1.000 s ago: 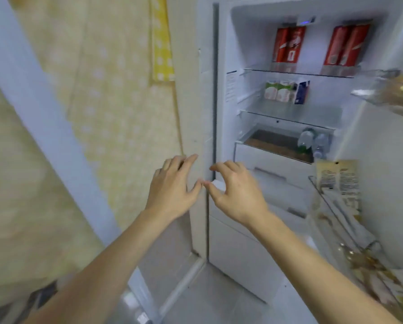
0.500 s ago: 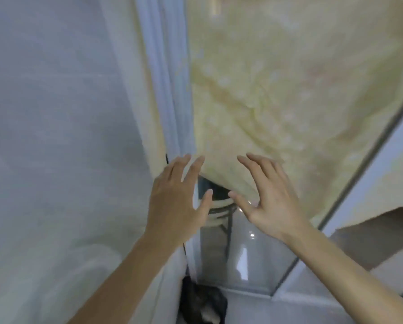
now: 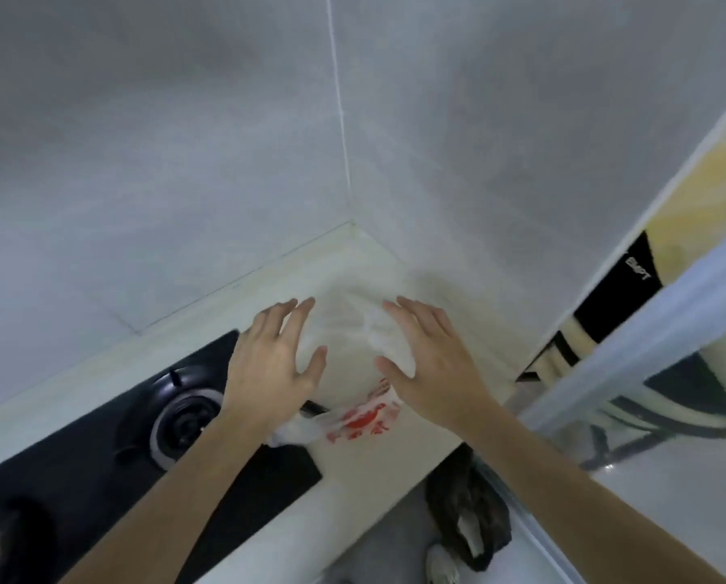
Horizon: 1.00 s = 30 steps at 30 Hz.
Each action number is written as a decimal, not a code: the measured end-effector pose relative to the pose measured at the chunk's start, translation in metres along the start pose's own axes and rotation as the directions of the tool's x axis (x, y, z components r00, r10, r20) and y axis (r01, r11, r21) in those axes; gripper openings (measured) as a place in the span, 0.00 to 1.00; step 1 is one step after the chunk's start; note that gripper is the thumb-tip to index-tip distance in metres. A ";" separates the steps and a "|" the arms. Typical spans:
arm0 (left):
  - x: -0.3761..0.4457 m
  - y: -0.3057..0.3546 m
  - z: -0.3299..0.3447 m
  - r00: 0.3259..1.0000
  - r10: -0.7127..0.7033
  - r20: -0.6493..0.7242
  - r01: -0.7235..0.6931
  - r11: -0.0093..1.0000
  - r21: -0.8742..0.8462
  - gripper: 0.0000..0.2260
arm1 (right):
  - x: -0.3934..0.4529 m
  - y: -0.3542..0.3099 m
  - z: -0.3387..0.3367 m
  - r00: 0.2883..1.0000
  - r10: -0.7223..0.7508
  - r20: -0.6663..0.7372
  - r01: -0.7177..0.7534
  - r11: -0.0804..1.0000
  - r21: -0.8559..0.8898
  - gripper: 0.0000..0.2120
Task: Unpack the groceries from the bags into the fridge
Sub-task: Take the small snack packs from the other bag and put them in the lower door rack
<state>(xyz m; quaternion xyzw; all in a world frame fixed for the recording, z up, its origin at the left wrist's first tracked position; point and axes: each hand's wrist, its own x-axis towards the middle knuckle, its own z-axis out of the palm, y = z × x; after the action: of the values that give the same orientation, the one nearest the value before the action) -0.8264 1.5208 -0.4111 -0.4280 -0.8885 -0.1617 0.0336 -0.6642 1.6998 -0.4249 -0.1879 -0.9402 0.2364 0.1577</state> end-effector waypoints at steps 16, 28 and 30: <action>-0.029 -0.058 0.182 0.873 -0.323 0.364 0.318 0.945 0.075 0.13 | 0.035 0.108 0.184 0.857 -0.191 0.479 0.212 0.977 0.010 0.13; -0.049 -0.068 0.171 0.780 -0.393 0.487 0.334 0.919 0.208 0.36 | 0.029 0.123 0.163 0.724 -0.105 0.682 0.209 0.975 -0.071 0.40; -0.048 -0.073 0.167 0.747 -0.415 0.520 0.368 0.909 0.197 0.38 | 0.033 0.122 0.163 0.703 -0.104 0.704 0.190 0.981 -0.045 0.40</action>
<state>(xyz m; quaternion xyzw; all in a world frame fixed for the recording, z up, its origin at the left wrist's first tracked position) -0.8392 1.4957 -0.5968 -0.2587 -0.9355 0.0013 -0.2407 -0.7219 1.7511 -0.6159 -0.0181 -0.9539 0.2222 -0.2012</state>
